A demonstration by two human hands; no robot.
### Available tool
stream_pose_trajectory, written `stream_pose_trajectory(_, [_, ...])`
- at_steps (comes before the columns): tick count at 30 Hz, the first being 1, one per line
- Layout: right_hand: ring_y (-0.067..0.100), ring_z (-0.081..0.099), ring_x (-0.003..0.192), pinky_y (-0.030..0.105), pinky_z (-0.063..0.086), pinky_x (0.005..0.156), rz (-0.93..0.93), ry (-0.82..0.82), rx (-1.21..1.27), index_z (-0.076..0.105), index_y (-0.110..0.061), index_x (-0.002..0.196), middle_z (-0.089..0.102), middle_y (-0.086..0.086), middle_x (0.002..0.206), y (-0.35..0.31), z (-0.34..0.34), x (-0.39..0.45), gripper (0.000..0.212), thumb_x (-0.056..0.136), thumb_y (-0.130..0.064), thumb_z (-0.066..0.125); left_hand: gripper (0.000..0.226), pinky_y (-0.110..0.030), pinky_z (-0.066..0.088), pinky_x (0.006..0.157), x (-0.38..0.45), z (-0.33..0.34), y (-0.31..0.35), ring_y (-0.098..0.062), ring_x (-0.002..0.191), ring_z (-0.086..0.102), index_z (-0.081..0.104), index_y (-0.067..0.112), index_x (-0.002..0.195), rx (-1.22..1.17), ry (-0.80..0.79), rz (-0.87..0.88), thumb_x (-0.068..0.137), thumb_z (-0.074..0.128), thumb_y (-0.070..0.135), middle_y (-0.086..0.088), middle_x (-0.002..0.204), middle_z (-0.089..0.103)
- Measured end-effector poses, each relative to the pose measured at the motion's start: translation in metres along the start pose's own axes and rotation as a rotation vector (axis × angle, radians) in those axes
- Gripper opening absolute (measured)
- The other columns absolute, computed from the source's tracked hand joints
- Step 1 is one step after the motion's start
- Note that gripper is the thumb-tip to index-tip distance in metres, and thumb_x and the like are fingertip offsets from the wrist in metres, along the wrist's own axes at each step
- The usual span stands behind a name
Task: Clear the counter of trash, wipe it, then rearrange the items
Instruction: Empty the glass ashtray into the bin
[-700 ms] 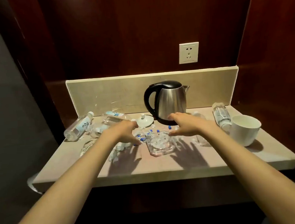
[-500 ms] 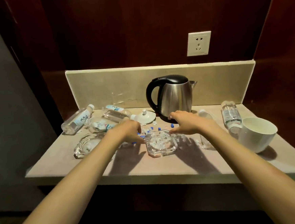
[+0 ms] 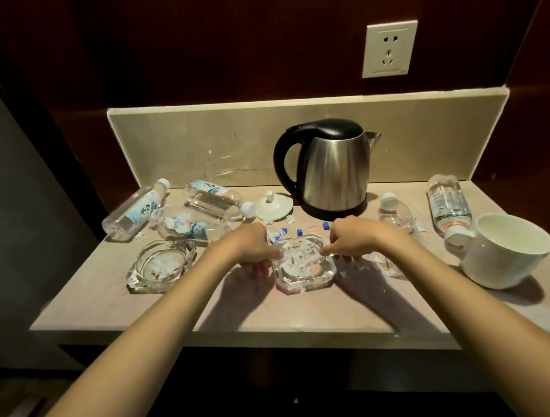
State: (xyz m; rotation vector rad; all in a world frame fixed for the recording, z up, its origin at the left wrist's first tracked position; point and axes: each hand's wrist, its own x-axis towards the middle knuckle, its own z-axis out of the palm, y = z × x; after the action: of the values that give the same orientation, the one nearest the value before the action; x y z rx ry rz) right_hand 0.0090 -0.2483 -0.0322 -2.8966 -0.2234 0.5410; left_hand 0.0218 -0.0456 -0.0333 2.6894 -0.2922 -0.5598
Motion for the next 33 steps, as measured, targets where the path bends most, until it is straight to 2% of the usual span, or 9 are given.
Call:
stream_pose_trajectory(2, [0.012, 0.055, 0.048, 0.022, 0.044, 0.05, 0.015, -0.015, 0.068, 0.069, -0.004, 0.073, 0.065, 0.002, 0.062, 0.0, 0.005, 0.001, 0.038, 0.094, -0.033, 0.055, 0.031, -0.038, 0.059, 0.075, 0.001, 0.001, 0.0, -0.025, 0.073, 0.072, 0.069, 0.0, 0.085, -0.04, -0.016, -0.012, 0.087, 0.066, 0.031, -0.011, 0.077, 0.073])
stream_pose_trajectory(6, [0.013, 0.051, 0.043, 0.022, 0.042, 0.047, 0.073, -0.034, 0.22, 0.065, -0.009, 0.064, 0.066, 0.005, 0.06, 0.001, 0.013, 0.002, 0.035, 0.092, -0.027, 0.056, 0.027, -0.027, 0.052, 0.05, 0.001, 0.004, -0.002, -0.013, 0.046, 0.064, 0.065, 0.0, 0.076, -0.168, -0.087, -0.028, 0.09, 0.063, 0.023, -0.004, 0.058, 0.07])
stream_pose_trajectory(9, [0.01, 0.049, 0.04, 0.02, 0.039, 0.043, 0.109, -0.03, 0.305, 0.065, -0.008, 0.07, 0.067, 0.007, 0.063, 0.001, 0.015, -0.001, 0.026, 0.089, -0.024, 0.059, 0.029, -0.028, 0.05, 0.047, 0.001, 0.006, -0.006, -0.015, 0.048, 0.065, 0.067, -0.004, 0.081, -0.242, -0.125, -0.012, 0.092, 0.06, 0.021, -0.008, 0.064, 0.072])
stream_pose_trajectory(12, [0.012, 0.05, 0.039, 0.02, 0.039, 0.04, 0.122, 0.044, 0.399, 0.065, 0.001, 0.079, 0.064, 0.007, 0.062, 0.001, 0.012, -0.005, 0.025, 0.088, -0.022, 0.059, 0.029, -0.024, 0.047, 0.042, 0.001, 0.004, -0.01, -0.014, 0.044, 0.063, 0.067, -0.004, 0.081, -0.247, -0.091, 0.031, 0.092, 0.06, 0.022, -0.005, 0.058, 0.07])
stream_pose_trajectory(14, [0.013, 0.049, 0.038, 0.019, 0.036, 0.038, 0.108, 0.099, 0.484, 0.066, 0.007, 0.085, 0.062, 0.007, 0.061, 0.001, 0.009, -0.009, 0.029, 0.087, -0.02, 0.057, 0.029, -0.02, 0.046, 0.042, 0.001, -0.002, -0.012, -0.01, 0.043, 0.06, 0.066, 0.003, 0.074, -0.252, -0.045, 0.087, 0.091, 0.061, 0.026, 0.001, 0.051, 0.065])
stream_pose_trajectory(18, [0.005, 0.044, 0.033, 0.017, 0.029, 0.036, 0.079, 0.127, 0.686, 0.064, -0.001, 0.081, 0.06, 0.004, 0.057, -0.004, 0.005, -0.021, 0.026, 0.091, -0.024, 0.056, 0.031, -0.016, 0.04, 0.04, -0.004, -0.017, -0.016, -0.012, 0.045, 0.06, 0.056, 0.01, 0.065, -0.438, -0.026, 0.161, 0.092, 0.062, 0.025, 0.001, 0.045, 0.059])
stream_pose_trajectory(23, [0.007, 0.038, 0.036, 0.016, 0.026, 0.038, 0.008, 0.179, 0.855, 0.055, -0.003, 0.074, 0.054, 0.006, 0.052, -0.025, 0.012, -0.04, 0.031, 0.093, -0.027, 0.057, 0.026, -0.016, 0.04, 0.04, -0.024, -0.024, -0.03, -0.013, 0.049, 0.064, 0.058, 0.005, 0.072, -0.541, -0.032, 0.231, 0.091, 0.063, 0.022, -0.008, 0.063, 0.062])
stream_pose_trajectory(28, [0.01, 0.039, 0.041, 0.016, 0.027, 0.04, -0.022, 0.176, 1.018, 0.061, -0.005, 0.082, 0.054, 0.005, 0.052, -0.056, 0.021, -0.057, 0.026, 0.091, -0.03, 0.061, 0.022, -0.016, 0.042, 0.043, -0.053, -0.028, -0.059, -0.011, 0.047, 0.06, 0.06, 0.008, 0.076, -0.632, -0.066, 0.241, 0.087, 0.066, 0.025, -0.003, 0.062, 0.064])
stream_pose_trajectory(33, [0.009, 0.037, 0.04, 0.015, 0.029, 0.039, -0.069, 0.119, 1.066, 0.062, 0.0, 0.085, 0.053, 0.005, 0.052, -0.09, 0.038, -0.07, 0.03, 0.09, -0.029, 0.062, 0.019, -0.015, 0.043, 0.042, -0.083, -0.022, -0.092, -0.013, 0.047, 0.062, 0.06, 0.006, 0.079, -0.71, -0.096, 0.198, 0.087, 0.065, 0.022, -0.009, 0.063, 0.065])
